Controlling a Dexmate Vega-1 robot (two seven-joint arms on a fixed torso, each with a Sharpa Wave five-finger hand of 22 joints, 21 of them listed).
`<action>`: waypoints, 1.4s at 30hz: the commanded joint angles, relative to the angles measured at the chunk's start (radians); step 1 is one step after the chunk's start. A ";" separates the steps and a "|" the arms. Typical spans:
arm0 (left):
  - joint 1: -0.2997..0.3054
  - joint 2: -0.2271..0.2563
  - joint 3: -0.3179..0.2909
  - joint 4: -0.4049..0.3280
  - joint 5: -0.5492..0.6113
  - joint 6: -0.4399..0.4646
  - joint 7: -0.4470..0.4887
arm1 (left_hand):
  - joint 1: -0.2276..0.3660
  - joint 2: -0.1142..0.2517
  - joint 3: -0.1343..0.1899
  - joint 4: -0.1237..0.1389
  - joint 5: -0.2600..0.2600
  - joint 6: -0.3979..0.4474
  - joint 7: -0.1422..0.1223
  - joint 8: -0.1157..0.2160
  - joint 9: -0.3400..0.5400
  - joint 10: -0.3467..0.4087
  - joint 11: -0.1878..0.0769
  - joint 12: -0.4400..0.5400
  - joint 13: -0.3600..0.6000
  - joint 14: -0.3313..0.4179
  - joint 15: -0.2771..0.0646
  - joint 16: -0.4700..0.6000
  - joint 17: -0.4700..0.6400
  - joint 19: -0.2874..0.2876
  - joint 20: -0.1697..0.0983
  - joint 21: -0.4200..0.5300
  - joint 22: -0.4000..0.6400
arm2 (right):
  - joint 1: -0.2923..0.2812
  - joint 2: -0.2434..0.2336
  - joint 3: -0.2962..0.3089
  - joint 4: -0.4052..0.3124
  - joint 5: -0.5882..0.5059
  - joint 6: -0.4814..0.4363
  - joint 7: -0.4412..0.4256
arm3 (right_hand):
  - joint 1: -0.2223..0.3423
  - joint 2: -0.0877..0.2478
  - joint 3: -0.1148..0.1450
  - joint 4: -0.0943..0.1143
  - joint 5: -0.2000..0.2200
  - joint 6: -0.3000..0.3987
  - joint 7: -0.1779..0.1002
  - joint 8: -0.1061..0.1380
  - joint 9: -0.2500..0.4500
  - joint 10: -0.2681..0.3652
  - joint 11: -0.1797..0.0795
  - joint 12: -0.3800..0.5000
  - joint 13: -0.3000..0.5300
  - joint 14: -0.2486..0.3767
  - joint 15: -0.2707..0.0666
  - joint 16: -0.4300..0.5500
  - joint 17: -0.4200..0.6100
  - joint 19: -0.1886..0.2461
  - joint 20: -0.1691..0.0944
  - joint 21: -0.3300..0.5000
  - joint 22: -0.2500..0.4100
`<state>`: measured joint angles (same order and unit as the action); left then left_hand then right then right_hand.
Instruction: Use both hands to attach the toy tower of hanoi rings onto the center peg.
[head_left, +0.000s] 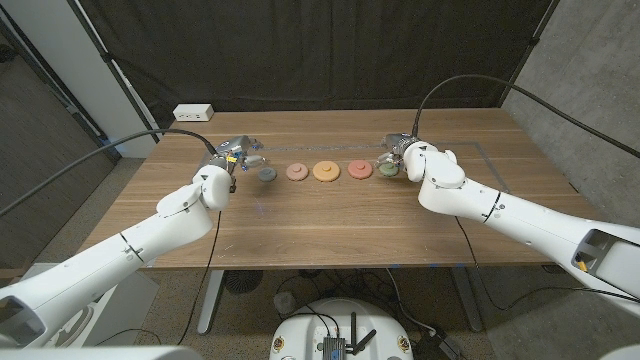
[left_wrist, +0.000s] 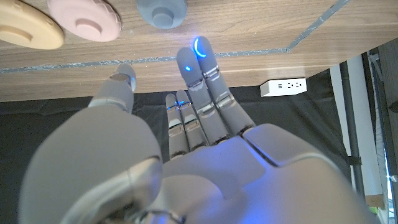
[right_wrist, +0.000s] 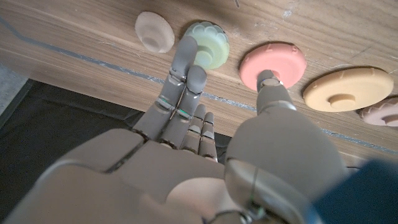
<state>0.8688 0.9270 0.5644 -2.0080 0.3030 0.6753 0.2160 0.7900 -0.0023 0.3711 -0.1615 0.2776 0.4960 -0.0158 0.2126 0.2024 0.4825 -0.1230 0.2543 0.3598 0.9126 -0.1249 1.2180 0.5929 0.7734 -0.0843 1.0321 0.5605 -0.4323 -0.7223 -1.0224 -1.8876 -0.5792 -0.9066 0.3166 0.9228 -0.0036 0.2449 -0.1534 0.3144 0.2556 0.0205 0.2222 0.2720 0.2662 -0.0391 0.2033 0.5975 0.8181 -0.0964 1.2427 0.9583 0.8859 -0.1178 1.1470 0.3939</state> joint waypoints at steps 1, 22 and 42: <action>0.006 -0.001 -0.006 0.005 -0.008 -0.014 0.011 | 0.003 0.012 -0.007 0.000 0.005 0.005 0.000 -0.001 0.004 0.004 -0.003 -0.005 0.003 -0.004 -0.092 0.009 -0.001 -0.003 -0.060 0.008 0.000 | 0.040 0.032 -0.040 0.019 -0.028 0.000 0.047 | 0.002 0.008 -0.003 0.000 0.005 0.005 0.001 0.002 0.002 0.002 0.002 -0.002 0.000 -0.005 -0.122 0.005 -0.005 -0.010 -0.093 0.011 -0.003; 0.022 0.004 -0.016 -0.001 -0.021 -0.016 0.021 | 0.005 0.017 -0.013 0.000 0.007 0.012 0.001 -0.001 0.005 0.013 -0.004 -0.007 0.007 -0.002 -0.092 0.021 -0.008 -0.005 -0.063 0.021 -0.007 | 0.096 0.081 -0.102 0.059 -0.078 0.005 0.139 | -0.001 0.009 -0.014 0.001 0.006 -0.010 0.010 -0.004 -0.003 -0.014 0.009 -0.005 -0.002 -0.025 -0.121 0.005 -0.032 -0.027 -0.093 0.027 -0.024; 0.028 0.011 -0.023 0.006 -0.032 -0.027 0.023 | 0.007 0.022 -0.017 -0.001 0.008 0.016 -0.001 -0.002 0.005 0.020 -0.004 -0.008 0.011 -0.004 -0.093 0.028 -0.014 -0.005 -0.063 0.032 -0.013 | 0.145 0.152 -0.141 0.143 -0.087 0.013 0.174 | -0.002 0.013 -0.021 0.002 0.007 -0.017 0.012 -0.006 -0.006 -0.020 0.014 -0.004 -0.004 -0.031 -0.121 0.014 -0.047 -0.033 -0.093 0.046 -0.037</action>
<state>0.8907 0.9339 0.5473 -2.0076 0.2788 0.6559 0.2354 0.7938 0.0122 0.3557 -0.1629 0.2814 0.5057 -0.0180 0.2126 0.2023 0.4984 -0.1289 0.2476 0.3681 0.9126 -0.1249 1.2391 0.5790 0.7736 -0.0842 1.0578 0.5466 -0.3153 -0.6044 -1.1388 -1.7839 -0.6595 -0.8944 0.4667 0.9188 0.0004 0.2301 -0.1517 0.3147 0.2427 0.0326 0.2177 0.2645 0.2537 -0.0267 0.1996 0.5930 0.7896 -0.0894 1.2504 0.9120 0.8578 -0.1070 1.1849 0.3569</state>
